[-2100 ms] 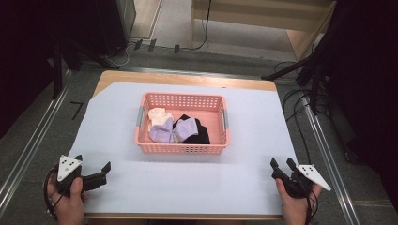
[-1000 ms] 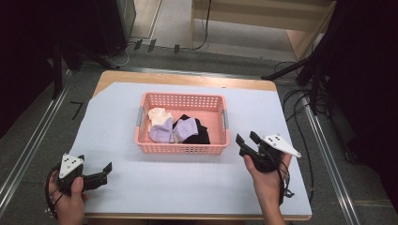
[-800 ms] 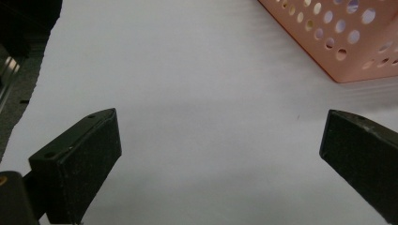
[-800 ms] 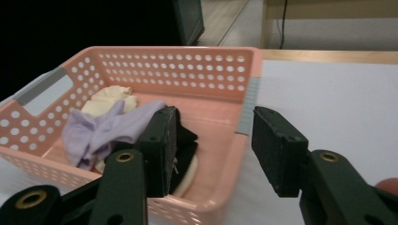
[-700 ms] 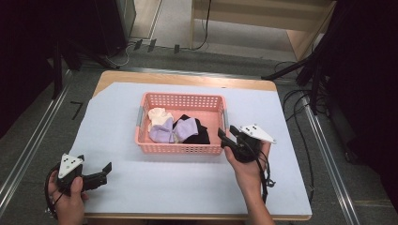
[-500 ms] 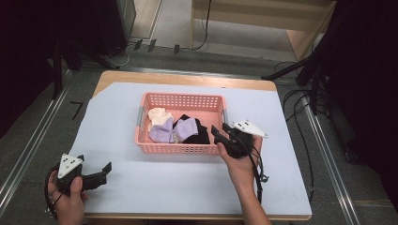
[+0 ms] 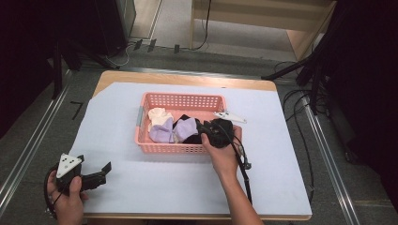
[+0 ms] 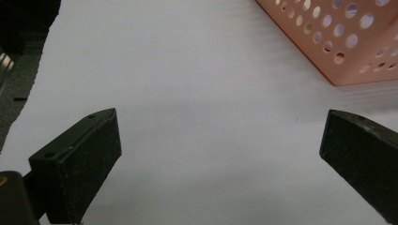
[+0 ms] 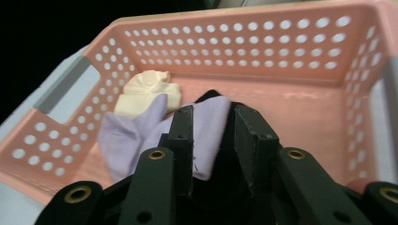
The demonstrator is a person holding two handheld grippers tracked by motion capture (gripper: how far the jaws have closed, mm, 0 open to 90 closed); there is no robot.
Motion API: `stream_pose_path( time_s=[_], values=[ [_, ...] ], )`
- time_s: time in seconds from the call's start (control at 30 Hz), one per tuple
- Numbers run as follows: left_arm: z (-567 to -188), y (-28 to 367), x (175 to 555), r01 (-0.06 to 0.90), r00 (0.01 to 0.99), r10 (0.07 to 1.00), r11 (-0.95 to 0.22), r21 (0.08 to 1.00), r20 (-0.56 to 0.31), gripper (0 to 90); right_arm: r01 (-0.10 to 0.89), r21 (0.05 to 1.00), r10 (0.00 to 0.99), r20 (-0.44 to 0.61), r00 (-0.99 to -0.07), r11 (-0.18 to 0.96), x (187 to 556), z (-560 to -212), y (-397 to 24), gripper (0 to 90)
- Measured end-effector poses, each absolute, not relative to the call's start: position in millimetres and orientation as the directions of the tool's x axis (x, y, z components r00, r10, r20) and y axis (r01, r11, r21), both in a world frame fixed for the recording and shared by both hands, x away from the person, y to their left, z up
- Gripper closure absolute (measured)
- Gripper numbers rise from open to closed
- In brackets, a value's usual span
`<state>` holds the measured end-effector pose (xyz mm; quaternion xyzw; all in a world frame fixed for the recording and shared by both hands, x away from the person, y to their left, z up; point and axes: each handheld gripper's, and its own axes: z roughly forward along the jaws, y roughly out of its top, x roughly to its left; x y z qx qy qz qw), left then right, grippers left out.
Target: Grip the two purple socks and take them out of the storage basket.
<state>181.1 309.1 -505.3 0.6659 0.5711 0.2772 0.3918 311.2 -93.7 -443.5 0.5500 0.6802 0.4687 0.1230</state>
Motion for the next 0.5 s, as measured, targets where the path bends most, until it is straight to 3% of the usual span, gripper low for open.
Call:
stream_pose_path(
  time_s=[0.2, 0.33, 0.5],
  values=[
    [-505, 309, 181, 0.546, 0.192, 0.978, -0.036, 0.837, -0.083, 0.0, 0.678, 0.734, 0.865, 0.361, -0.349, -0.034, 318, -450, -82, 62.1],
    [-505, 309, 181, 0.547, 0.193, 0.978, -0.037, 0.837, -0.083, 0.0, 0.715, 0.698, 0.879, 0.361, -0.311, -0.033, 321, -452, -76, 62.4],
    [-505, 310, 181, 0.547, 0.195, 0.977, -0.033, 0.836, -0.089, 0.0, 0.754, 0.657, 0.873, 0.370, -0.317, -0.005, 322, -452, -72, 72.6]
  ],
)
